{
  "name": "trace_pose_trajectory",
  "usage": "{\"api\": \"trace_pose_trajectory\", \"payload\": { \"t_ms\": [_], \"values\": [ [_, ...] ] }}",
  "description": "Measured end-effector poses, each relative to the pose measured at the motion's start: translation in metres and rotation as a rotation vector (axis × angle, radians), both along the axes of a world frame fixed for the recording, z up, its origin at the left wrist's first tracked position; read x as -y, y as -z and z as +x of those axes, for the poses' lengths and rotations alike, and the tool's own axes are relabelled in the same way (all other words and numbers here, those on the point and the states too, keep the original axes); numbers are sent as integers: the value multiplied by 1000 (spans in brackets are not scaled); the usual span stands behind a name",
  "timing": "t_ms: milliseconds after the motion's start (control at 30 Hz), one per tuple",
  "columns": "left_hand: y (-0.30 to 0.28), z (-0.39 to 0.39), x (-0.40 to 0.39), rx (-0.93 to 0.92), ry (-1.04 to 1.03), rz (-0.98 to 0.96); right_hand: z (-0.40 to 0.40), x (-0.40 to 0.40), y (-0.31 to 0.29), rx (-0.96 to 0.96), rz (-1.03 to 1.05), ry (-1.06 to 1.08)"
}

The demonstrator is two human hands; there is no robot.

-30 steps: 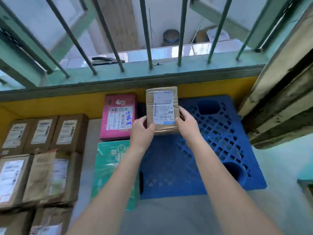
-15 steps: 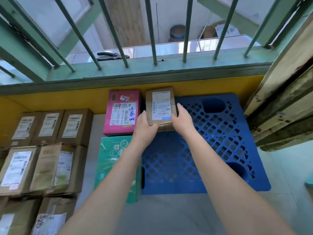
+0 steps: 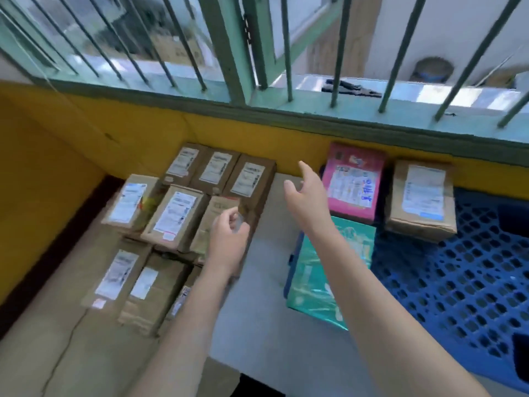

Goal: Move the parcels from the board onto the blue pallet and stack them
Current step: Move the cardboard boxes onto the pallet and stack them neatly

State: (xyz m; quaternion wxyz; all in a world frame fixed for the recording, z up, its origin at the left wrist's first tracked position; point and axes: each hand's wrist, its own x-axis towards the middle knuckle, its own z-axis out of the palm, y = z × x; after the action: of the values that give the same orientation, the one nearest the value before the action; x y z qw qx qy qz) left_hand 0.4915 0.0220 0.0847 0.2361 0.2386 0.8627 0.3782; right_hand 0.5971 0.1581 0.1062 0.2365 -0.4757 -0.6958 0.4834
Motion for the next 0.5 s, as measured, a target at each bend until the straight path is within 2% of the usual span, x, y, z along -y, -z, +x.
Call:
{"api": "trace_pose_trajectory", "payload": {
  "t_ms": [133,267,400,500],
  "values": [
    [30,-65,43,42,-47,-107,-66,38,30,76,-109,-87],
    [54,-103,58,41,11,-189,-111,72,69,172,-400,-95],
    [69,-123,61,79,119,-296,-129,100,97,168,-656,-29],
    [69,-125,59,77,163,-311,-134,111,99,106,-754,29]
  ]
}}
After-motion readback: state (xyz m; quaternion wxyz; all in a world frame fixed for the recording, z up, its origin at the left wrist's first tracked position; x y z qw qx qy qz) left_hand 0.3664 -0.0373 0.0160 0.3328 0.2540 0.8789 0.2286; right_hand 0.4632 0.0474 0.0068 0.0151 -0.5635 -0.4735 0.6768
